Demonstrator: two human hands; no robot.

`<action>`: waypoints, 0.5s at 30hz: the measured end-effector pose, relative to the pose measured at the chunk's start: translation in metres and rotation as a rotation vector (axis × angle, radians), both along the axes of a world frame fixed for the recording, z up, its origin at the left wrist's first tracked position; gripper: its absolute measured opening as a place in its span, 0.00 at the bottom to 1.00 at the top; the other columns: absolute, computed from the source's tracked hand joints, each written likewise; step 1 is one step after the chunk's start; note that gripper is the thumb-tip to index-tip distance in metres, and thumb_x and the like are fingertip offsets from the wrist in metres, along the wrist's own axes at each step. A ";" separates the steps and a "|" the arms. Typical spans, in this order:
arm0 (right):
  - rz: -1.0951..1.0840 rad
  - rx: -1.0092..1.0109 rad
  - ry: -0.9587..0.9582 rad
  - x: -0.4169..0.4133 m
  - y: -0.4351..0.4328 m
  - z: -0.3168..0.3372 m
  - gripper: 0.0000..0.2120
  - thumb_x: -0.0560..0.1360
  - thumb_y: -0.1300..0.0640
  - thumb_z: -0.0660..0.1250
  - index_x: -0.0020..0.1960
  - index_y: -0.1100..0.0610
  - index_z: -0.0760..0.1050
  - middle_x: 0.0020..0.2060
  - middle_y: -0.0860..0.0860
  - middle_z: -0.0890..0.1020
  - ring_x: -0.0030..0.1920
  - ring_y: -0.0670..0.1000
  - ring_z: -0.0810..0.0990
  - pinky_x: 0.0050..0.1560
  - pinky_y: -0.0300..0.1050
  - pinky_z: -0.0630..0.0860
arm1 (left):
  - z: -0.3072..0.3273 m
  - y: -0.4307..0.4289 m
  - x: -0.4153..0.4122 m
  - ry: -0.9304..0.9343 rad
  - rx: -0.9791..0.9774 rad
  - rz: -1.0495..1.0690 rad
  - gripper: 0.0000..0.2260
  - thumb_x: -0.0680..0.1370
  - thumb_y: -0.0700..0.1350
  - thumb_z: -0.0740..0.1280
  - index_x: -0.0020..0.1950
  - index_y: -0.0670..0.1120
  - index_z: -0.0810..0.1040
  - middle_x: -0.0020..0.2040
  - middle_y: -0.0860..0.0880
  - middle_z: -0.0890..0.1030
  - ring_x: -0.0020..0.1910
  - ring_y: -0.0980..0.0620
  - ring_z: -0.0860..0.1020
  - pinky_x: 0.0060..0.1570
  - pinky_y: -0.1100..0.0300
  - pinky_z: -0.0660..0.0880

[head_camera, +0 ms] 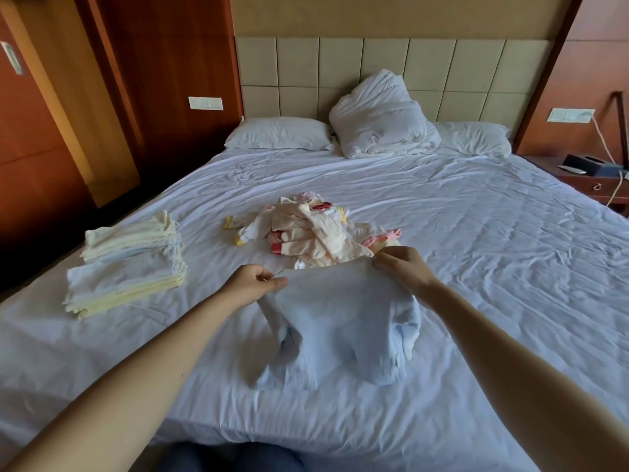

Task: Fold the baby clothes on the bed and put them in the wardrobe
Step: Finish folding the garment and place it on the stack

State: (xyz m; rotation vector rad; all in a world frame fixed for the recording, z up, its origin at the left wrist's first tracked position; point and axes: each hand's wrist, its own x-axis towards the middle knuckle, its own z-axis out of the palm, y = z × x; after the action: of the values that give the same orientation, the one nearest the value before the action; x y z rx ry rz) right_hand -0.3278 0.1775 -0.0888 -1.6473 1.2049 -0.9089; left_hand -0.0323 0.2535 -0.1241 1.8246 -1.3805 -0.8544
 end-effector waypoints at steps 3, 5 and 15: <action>0.045 0.012 -0.009 -0.003 -0.002 -0.001 0.13 0.67 0.53 0.69 0.40 0.64 0.80 0.34 0.52 0.78 0.37 0.48 0.75 0.41 0.43 0.71 | 0.002 0.003 -0.001 -0.010 0.073 -0.010 0.22 0.73 0.58 0.73 0.32 0.46 0.67 0.29 0.49 0.65 0.31 0.53 0.66 0.35 0.59 0.62; 0.099 0.039 -0.030 -0.007 -0.002 -0.001 0.05 0.73 0.59 0.70 0.40 0.59 0.82 0.35 0.51 0.80 0.37 0.47 0.76 0.40 0.40 0.73 | 0.002 0.006 0.001 0.048 0.094 -0.051 0.20 0.73 0.58 0.72 0.34 0.43 0.74 0.32 0.46 0.73 0.34 0.50 0.73 0.39 0.56 0.71; 0.277 0.020 0.299 -0.020 -0.019 0.018 0.04 0.75 0.55 0.72 0.45 0.56 0.84 0.36 0.46 0.81 0.39 0.42 0.75 0.43 0.36 0.70 | 0.046 -0.002 0.025 -0.121 0.137 -0.237 0.17 0.74 0.51 0.73 0.46 0.36 0.82 0.39 0.48 0.76 0.40 0.52 0.71 0.44 0.60 0.66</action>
State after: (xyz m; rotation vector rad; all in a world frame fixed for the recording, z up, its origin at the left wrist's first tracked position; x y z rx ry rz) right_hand -0.3475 0.1589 -0.0710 -1.9248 1.1362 -0.4889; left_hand -0.0071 0.2516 -0.0779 1.8656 -1.6761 -0.9934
